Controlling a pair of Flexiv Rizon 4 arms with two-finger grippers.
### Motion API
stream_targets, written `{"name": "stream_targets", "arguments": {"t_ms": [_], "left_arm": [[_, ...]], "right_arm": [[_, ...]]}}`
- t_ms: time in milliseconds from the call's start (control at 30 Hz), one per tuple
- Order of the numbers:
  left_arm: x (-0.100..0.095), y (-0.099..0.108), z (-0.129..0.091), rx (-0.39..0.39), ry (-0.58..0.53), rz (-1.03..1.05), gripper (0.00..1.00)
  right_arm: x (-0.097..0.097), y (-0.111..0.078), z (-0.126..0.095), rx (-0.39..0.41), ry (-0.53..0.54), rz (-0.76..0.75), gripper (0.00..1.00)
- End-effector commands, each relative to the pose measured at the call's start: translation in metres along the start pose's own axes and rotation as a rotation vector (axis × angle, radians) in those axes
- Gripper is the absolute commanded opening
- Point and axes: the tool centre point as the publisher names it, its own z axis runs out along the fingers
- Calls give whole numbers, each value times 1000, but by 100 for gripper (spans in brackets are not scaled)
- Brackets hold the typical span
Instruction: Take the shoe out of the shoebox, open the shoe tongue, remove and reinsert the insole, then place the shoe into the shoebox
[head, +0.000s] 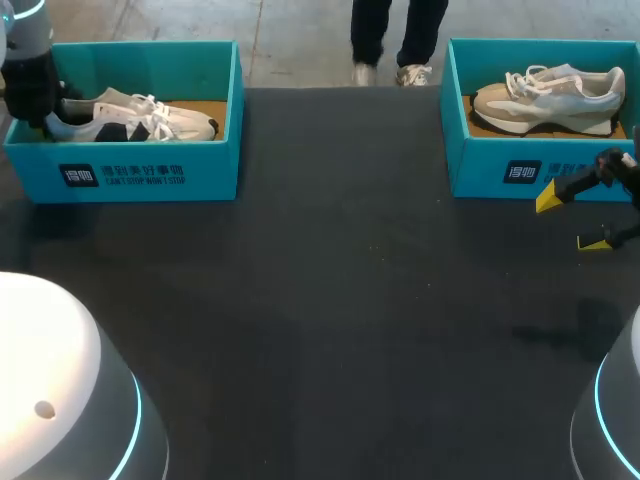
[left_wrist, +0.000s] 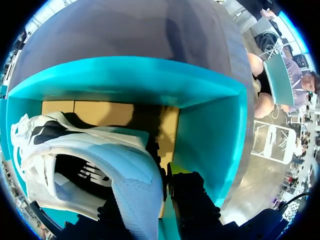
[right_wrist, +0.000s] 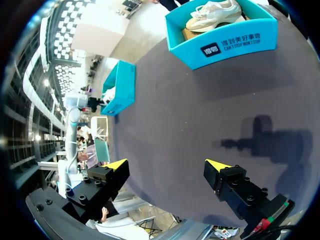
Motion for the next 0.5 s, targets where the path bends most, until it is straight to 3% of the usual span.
{"name": "stream_targets", "arguments": {"t_ms": [33,500], "left_arm": [[-3,5,4,9,6,3,0],[-8,4,18,34,19,4,0]], "right_arm": [[0,0,1,-1,-4,2,100],[0,0,1,-1,-4,2,100]]}}
